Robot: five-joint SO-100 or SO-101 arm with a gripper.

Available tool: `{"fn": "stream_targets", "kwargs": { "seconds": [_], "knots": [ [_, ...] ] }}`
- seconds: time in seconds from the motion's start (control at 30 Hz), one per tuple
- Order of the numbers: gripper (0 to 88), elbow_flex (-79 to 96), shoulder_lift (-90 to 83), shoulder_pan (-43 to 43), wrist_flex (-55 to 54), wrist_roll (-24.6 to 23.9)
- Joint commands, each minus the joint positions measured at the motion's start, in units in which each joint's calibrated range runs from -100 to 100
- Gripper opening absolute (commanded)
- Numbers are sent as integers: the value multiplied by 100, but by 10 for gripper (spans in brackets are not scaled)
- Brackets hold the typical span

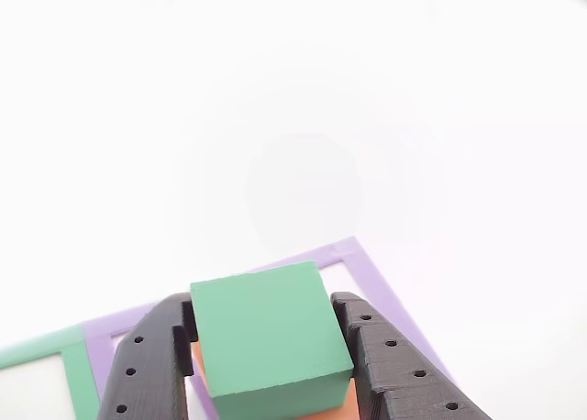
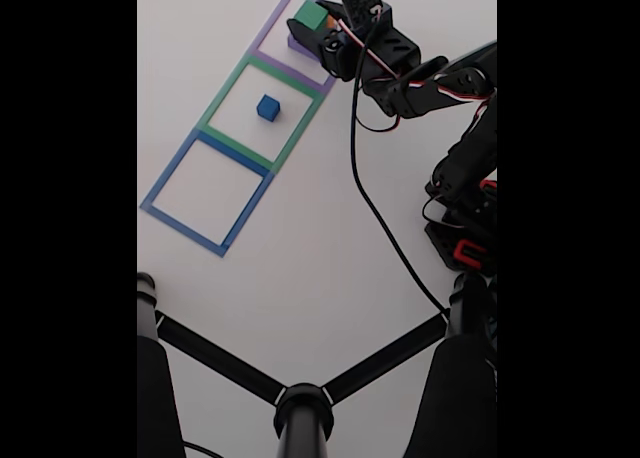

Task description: Tower of hanoi

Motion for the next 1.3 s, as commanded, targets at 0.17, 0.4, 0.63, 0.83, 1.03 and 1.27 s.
{"fn": "stream_targets", "kwargs": {
  "seconds": [0.17,0.4,0.63,0.83,1.03,1.27],
  "knots": [
    [80,52,-66,-51,-209,0],
    [82,116,-275,-74,-160,0],
    [84,25,-1196,-173,689,0],
    [79,-393,-3151,-295,3514,0],
    [78,-1002,-4930,-394,6404,0],
    [77,-3128,-6036,-608,10070,0]
  ]
}}
